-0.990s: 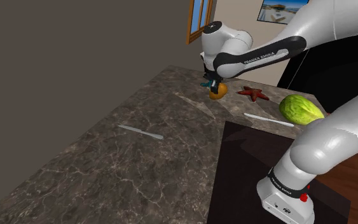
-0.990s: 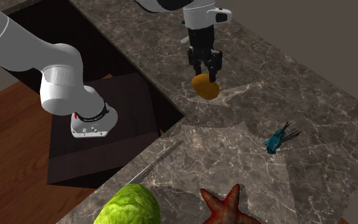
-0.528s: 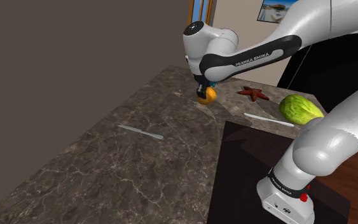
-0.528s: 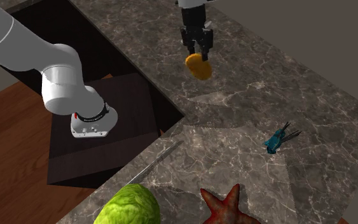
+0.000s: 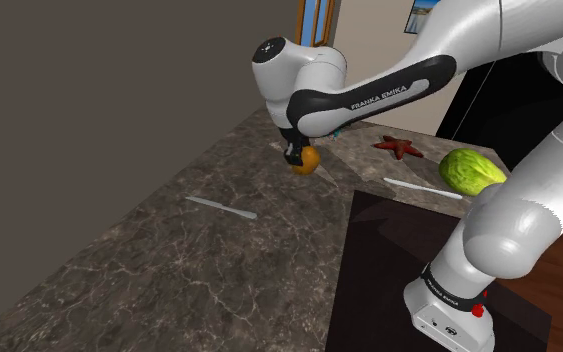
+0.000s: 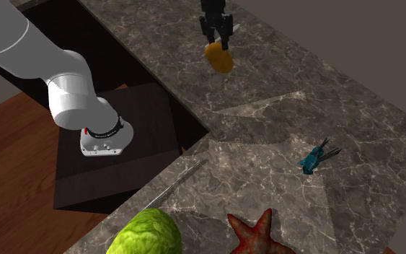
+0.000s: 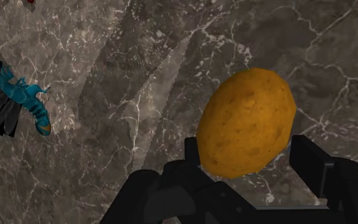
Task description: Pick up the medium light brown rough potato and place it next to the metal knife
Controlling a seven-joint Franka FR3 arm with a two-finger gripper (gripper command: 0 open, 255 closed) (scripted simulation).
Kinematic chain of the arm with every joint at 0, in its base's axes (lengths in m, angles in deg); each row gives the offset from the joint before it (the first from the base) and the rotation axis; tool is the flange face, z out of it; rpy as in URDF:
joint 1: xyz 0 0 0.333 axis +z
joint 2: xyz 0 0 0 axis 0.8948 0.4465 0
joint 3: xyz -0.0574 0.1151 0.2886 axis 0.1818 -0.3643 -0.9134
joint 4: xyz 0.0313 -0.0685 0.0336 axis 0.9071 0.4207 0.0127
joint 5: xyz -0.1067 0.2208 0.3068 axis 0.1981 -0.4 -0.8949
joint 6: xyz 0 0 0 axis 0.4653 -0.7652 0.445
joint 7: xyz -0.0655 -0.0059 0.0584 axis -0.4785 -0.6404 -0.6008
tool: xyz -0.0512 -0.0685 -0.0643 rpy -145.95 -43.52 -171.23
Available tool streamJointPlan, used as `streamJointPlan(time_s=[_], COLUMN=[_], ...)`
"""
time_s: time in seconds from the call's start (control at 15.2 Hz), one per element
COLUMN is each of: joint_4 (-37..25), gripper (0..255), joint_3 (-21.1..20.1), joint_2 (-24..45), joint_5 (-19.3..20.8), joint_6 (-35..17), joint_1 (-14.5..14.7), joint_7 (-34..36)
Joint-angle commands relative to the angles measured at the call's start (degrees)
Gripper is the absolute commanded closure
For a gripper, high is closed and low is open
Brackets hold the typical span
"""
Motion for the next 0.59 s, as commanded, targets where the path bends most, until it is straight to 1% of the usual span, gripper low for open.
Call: streamJointPlan(time_s=[0.0,0.53], joint_4=[0.6,3.8], gripper=[255,255], joint_3=[-0.2,-0.3], joint_2=[0.7,3.4], joint_5=[0.2,2.0], joint_6=[-0.9,-5.8], joint_1=[0.1,0.0], joint_7=[1.0,4.3])
